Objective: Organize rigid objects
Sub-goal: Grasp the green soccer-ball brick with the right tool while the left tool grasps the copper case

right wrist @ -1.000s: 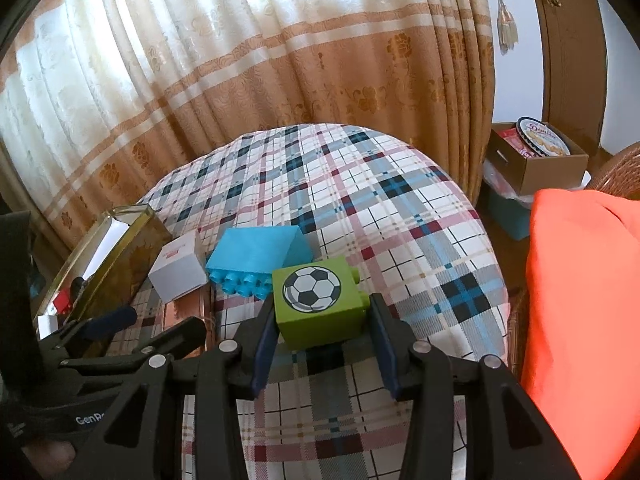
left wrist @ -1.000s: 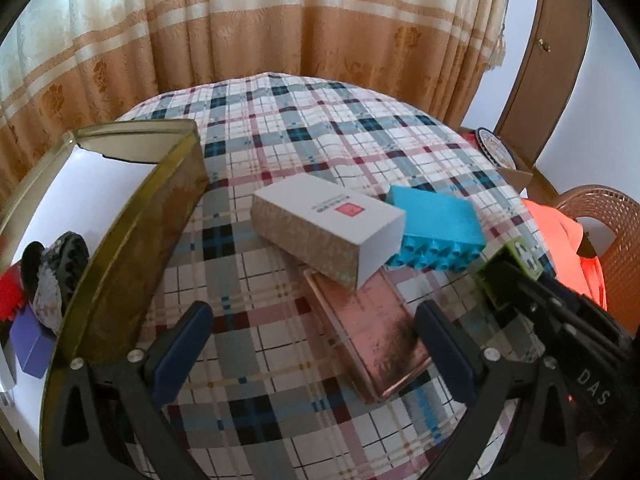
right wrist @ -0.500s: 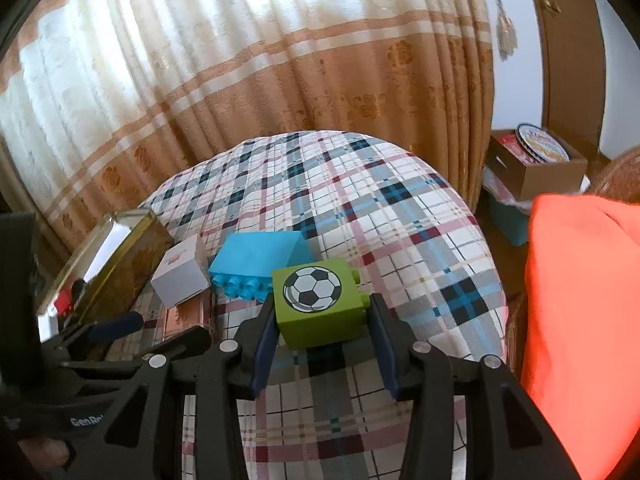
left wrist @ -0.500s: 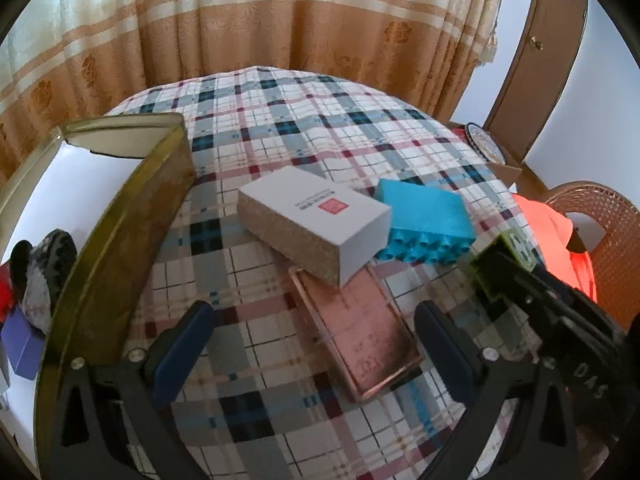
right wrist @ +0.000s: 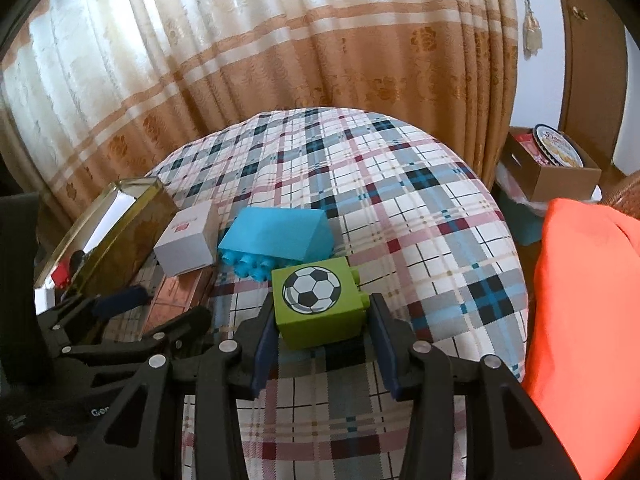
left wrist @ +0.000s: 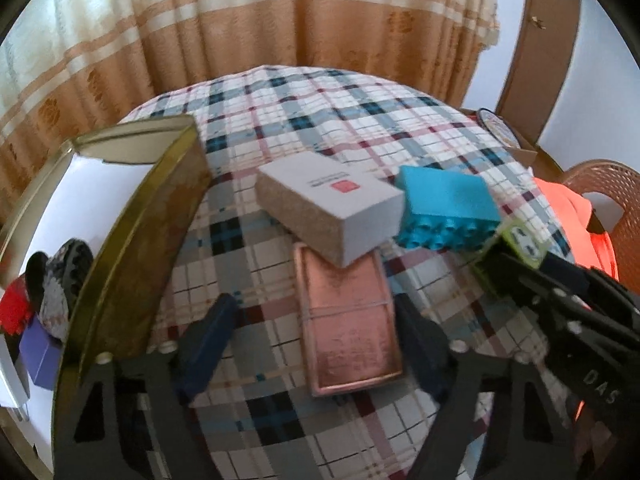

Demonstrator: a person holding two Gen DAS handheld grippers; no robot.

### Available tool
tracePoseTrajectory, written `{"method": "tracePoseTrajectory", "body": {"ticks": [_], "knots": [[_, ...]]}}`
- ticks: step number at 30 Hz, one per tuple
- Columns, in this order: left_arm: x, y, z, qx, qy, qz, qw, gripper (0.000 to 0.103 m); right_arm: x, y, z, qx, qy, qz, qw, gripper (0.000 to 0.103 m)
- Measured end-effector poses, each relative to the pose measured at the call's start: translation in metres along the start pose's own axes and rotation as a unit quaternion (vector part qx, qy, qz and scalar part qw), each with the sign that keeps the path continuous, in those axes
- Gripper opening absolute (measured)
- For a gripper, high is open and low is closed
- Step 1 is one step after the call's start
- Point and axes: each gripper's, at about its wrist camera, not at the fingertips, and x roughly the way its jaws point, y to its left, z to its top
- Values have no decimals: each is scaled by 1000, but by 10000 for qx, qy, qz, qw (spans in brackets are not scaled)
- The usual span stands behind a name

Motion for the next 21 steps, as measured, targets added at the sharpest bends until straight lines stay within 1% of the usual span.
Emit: {"method": "tracePoseTrajectory", "body": {"ticks": [1,3,5,13,18,21], "knots": [[-1,-1,0,31,-19,-26,10000,68,0,1,0,-19,0,-3,10000,46],[-3,-3,0,96,-59,-94,9999,54,0,3,0,-78,14,16,10000,46],[-6,-4,-2,164,-105,-169,9997,47,1,6,-1,-150,24,30,9999,46],[-9,-11,-5,365,-146,-202,9990,46,1,12,-2,-335,61,66,9994,46],[-18,-11,-7,386,-409,-192,9982,46,0,13,-2,-382,11,148,9992,46],[-23,-7,-7,311,-560,-291,9975,46,-2,15,-2,-436,-36,247,9987,46]]}}
